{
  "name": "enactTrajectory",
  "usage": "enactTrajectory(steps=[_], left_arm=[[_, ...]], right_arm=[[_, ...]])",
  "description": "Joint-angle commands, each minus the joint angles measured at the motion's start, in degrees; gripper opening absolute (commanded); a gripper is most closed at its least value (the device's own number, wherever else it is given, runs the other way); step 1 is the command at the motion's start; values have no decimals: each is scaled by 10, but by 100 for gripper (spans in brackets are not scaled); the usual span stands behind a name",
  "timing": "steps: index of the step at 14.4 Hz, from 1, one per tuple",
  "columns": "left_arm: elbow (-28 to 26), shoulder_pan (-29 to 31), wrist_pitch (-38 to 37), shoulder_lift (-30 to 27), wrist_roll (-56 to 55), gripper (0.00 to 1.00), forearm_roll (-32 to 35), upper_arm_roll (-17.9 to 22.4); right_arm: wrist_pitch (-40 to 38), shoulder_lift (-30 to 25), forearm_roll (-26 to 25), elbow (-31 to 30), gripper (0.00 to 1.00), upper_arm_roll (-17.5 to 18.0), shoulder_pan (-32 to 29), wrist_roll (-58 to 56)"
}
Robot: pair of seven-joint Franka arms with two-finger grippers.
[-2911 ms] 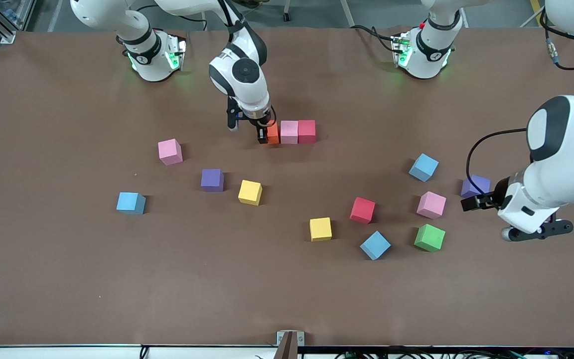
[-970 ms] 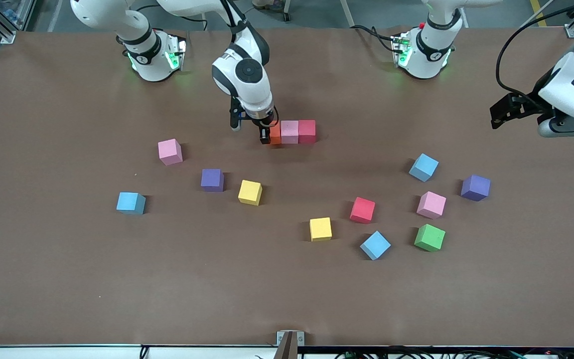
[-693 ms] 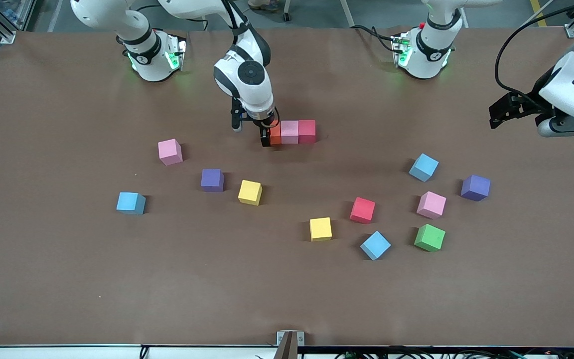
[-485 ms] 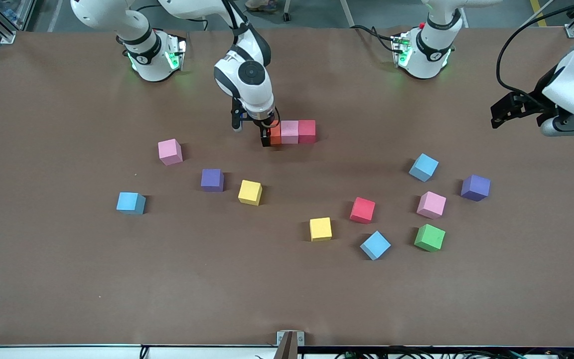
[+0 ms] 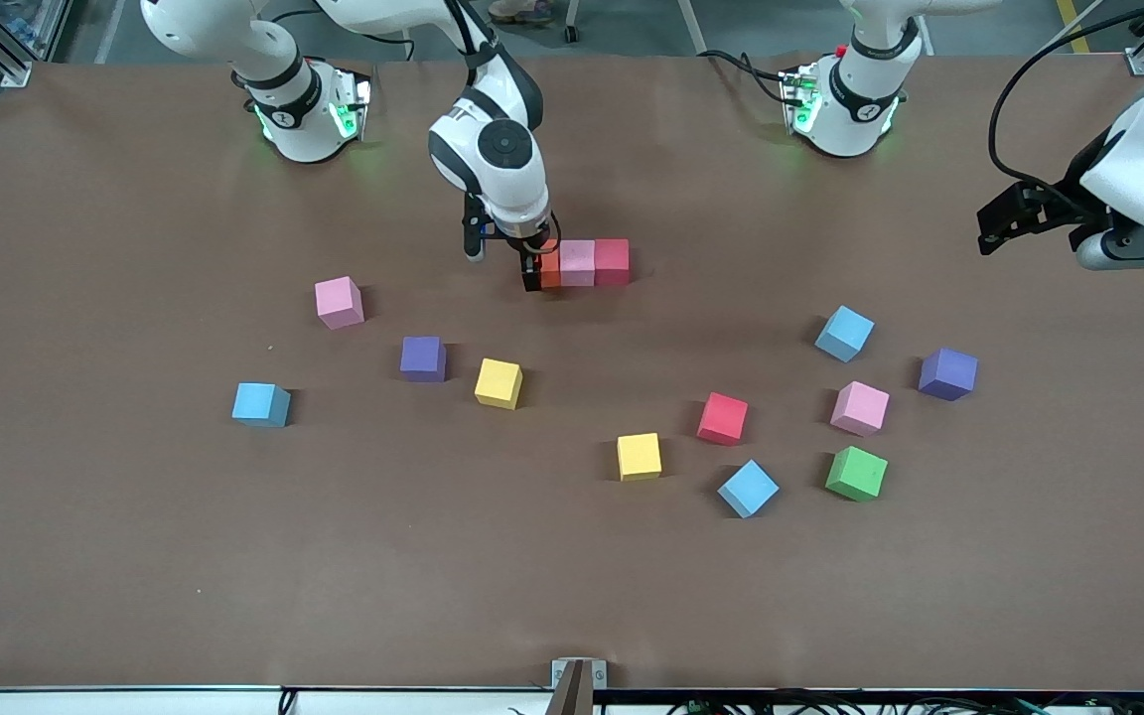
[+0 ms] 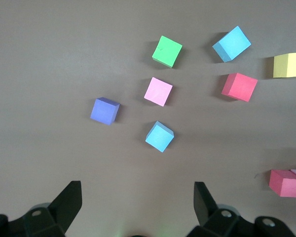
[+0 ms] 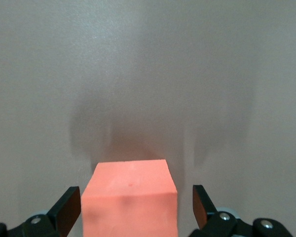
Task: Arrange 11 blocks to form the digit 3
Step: 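Open the right gripper off the orange cube and lift it, then move the right gripper to the yellow cube and grasp it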
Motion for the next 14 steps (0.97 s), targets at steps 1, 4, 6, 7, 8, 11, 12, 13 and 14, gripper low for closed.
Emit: enactTrajectory(steps=[1, 4, 6, 7, 8, 11, 12, 13, 14], left_arm=[[-1, -1, -9, -9, 5, 100, -10, 2], [-2, -2, -9, -9, 5, 100, -10, 1], [-2, -2, -8, -7, 4, 100, -10, 1], [-2, -3, -9, -7, 4, 100, -10, 1], [-2, -3, -9, -7, 5, 100, -10, 1], [-2, -3, -8, -5, 4, 100, -10, 1], [-2, -2, -9, -6, 4, 100, -11, 1], [-1, -1, -9, -6, 4, 100, -11, 1], [-1, 0, -8, -6, 4, 100, -11, 1]], right_arm=[[-47, -46, 2, -8, 100, -7, 3, -19], [-86, -88, 2, -6, 100, -17, -5, -63], [-107, -93, 2, 13, 100, -22, -17, -122], [-109, -88, 1, 30, 100, -26, -31, -158], [-109, -86, 0, 51, 100, -26, -47, -207], [-121, -31, -1, 135, 100, -26, -99, -399], [-129, -8, -1, 164, 100, -26, -110, -444], [-135, 19, -2, 193, 100, -26, -117, -478], [-134, 45, -3, 219, 100, -26, -120, -507]])
